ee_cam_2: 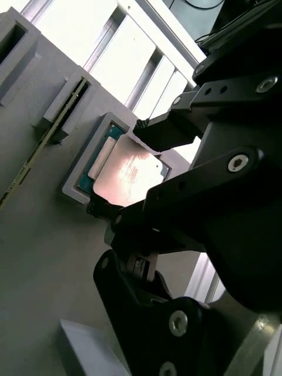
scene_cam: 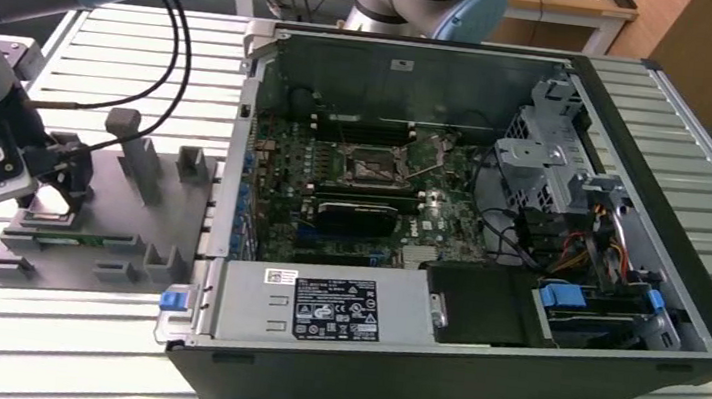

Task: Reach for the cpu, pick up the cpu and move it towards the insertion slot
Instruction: 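Pick up the cpu and move it towards the insertion slot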

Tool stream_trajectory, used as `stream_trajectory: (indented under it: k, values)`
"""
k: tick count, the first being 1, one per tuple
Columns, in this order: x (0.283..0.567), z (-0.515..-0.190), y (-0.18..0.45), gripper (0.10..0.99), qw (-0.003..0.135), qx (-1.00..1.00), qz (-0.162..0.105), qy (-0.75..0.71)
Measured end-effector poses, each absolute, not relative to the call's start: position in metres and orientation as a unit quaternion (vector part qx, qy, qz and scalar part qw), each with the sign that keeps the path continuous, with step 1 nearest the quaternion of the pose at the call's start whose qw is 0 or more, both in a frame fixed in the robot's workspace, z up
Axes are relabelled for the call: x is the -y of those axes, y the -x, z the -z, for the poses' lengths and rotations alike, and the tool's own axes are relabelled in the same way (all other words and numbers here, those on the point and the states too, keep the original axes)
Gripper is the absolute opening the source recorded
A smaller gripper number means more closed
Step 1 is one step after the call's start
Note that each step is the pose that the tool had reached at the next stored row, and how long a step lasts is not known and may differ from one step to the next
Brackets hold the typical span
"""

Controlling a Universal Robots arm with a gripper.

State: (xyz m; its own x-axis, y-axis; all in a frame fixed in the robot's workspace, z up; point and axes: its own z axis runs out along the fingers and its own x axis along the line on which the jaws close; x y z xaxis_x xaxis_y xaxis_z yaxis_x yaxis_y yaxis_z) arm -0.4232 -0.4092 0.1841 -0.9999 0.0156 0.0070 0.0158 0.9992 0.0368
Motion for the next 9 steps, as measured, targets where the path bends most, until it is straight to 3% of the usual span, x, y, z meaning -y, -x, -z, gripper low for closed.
stream_trajectory:
  k: [1, 3, 9]
  values:
    - [0.4092, -0.1838, 0.4232, 0.631, 0.003, 1.0, 0.018, 0.008]
    - [0.4092, -0.1837, 0.4232, 0.541, 0.003, 1.0, 0.018, 0.008]
    - [0.4092, -0.1866, 0.4231, 0.541, 0.003, 1.0, 0.018, 0.008]
